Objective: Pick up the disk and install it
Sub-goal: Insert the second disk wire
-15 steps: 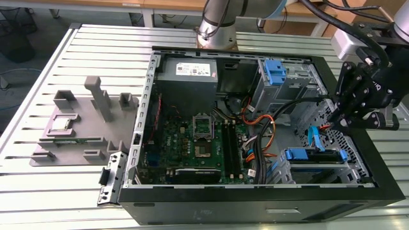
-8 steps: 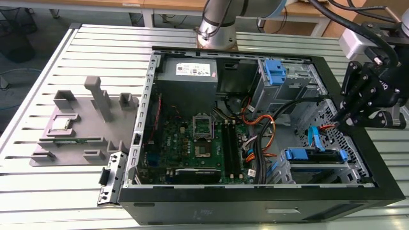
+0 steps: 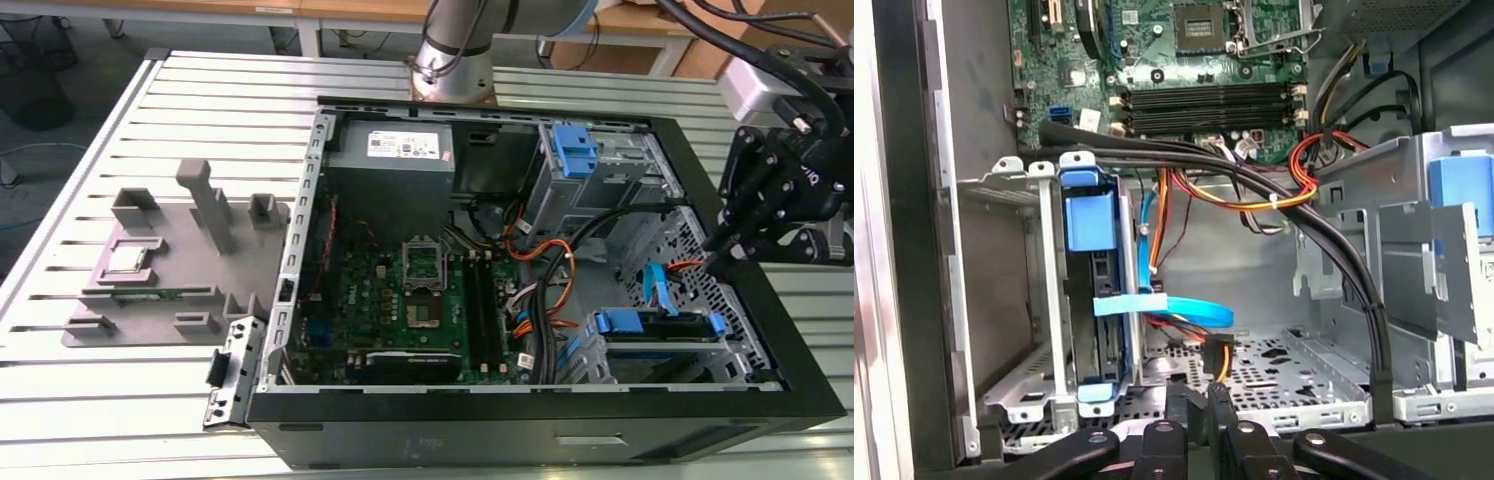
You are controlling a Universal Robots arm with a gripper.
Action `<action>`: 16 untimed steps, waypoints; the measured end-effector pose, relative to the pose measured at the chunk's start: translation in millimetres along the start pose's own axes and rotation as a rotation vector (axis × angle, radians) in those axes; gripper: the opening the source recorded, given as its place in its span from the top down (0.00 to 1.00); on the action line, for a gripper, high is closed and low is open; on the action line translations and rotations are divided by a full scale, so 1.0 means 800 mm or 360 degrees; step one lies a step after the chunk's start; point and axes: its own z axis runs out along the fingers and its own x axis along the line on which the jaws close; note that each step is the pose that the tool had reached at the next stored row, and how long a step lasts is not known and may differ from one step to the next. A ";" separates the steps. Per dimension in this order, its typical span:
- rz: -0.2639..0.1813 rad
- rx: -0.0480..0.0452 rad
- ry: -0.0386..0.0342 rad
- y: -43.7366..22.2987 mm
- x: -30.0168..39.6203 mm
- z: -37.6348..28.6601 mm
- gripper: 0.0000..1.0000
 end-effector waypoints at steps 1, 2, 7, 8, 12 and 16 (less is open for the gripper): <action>0.0000 0.0000 0.0000 -0.0012 -0.0003 0.0004 0.77; 0.0000 0.0000 0.0000 -0.0024 -0.0006 0.0010 0.77; 0.0000 0.0000 0.0000 -0.0058 -0.0011 0.0035 0.77; 0.0000 0.0000 0.0000 -0.0058 -0.0011 0.0035 0.77; 0.0000 0.0000 0.0000 -0.0059 -0.0011 0.0037 0.77; 0.0000 -0.0017 0.0002 -0.0060 -0.0011 0.0040 0.77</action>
